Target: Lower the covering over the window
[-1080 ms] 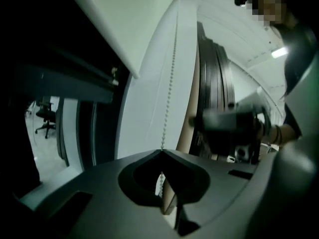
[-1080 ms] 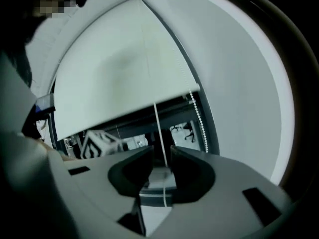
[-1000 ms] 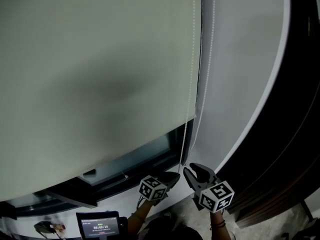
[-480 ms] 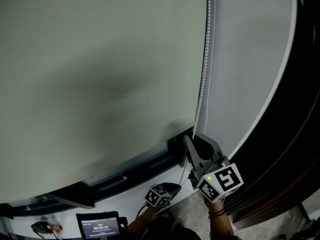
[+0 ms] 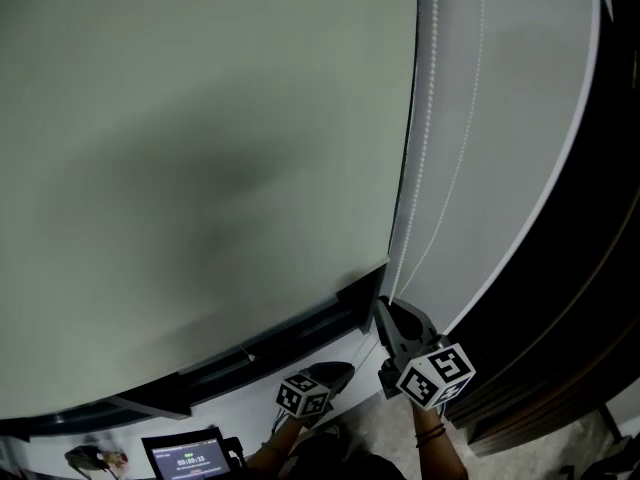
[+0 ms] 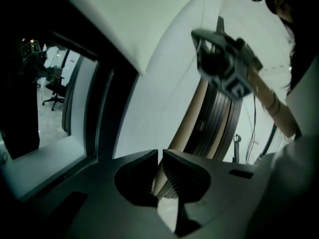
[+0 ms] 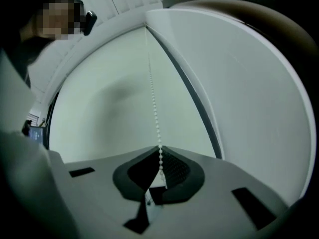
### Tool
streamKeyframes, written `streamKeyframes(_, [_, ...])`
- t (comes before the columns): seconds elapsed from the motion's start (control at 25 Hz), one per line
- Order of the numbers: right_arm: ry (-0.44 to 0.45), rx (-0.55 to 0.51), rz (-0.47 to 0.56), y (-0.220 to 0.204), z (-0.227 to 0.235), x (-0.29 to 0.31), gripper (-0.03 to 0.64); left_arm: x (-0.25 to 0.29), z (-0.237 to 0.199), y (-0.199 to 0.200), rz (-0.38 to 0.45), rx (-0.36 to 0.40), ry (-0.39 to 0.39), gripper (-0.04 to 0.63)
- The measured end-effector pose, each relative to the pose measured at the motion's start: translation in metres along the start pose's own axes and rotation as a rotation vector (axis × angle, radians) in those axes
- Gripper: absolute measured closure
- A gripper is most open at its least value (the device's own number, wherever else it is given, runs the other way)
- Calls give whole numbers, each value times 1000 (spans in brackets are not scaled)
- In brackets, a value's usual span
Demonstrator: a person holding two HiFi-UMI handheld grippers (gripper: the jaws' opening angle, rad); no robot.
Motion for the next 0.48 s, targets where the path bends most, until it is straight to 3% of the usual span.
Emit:
streamKeyframes(0.08, [-27, 63, -91, -47, 15, -6, 603, -7, -1, 35, 132, 3, -16, 542])
streamKeyframes(0.2, [-54, 129, -221, -108, 32, -14, 604, -14, 12, 100, 288, 79, -94, 503])
streamKeyframes(0.48, [-98, 137, -531, -205, 41, -35, 604, -33, 74, 224, 524, 312, -268, 465])
Point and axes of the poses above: the fingertips, and each gripper's own axes: x forward along the fingers, z to its right, y out of its top, the point moved 8 cm from there along -x, backward along the fingers, and after that the axes turned 6 degrees about -y, right-handed, at the moved point
